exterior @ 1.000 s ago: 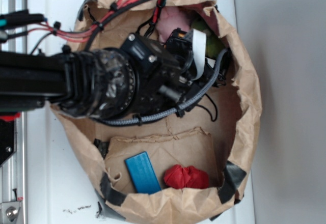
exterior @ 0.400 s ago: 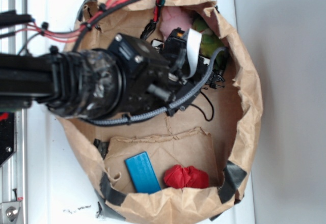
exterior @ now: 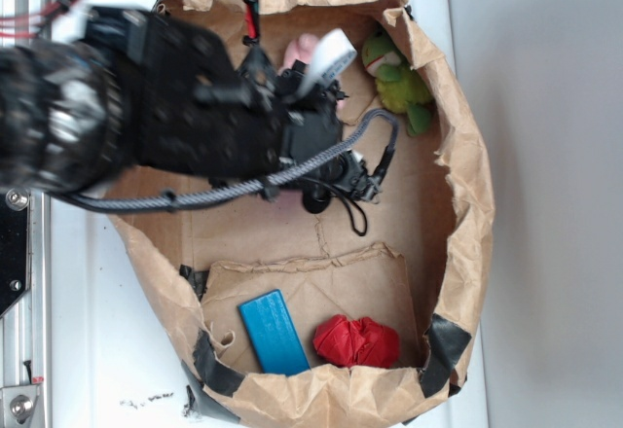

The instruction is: Grab the pink bunny.

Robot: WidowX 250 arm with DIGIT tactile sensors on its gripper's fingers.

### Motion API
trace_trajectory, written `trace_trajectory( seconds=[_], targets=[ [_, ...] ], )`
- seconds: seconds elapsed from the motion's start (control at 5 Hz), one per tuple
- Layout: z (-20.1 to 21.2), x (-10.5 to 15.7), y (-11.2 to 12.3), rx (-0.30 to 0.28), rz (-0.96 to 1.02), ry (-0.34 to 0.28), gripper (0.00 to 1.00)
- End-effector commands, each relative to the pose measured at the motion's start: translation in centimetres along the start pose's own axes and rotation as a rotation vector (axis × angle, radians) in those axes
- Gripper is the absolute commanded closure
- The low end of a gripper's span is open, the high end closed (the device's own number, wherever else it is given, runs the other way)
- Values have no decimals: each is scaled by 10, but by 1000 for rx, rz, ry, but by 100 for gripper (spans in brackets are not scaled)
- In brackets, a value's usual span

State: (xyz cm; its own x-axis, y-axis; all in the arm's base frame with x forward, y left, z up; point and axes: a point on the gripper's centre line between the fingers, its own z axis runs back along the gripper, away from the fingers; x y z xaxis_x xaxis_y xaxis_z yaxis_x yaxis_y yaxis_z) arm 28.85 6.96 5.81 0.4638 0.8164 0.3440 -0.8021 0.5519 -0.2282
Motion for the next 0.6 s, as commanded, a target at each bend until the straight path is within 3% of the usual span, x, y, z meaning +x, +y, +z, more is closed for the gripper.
trace_trajectory(
  seconds=[0.0, 0.2, 0.4],
  targets=[
    [62, 15, -7, -131, -155, 72, 100],
    [82, 9, -18, -72, -223, 107, 100],
    [94, 3, -25, -8, -282, 81, 100]
  ],
)
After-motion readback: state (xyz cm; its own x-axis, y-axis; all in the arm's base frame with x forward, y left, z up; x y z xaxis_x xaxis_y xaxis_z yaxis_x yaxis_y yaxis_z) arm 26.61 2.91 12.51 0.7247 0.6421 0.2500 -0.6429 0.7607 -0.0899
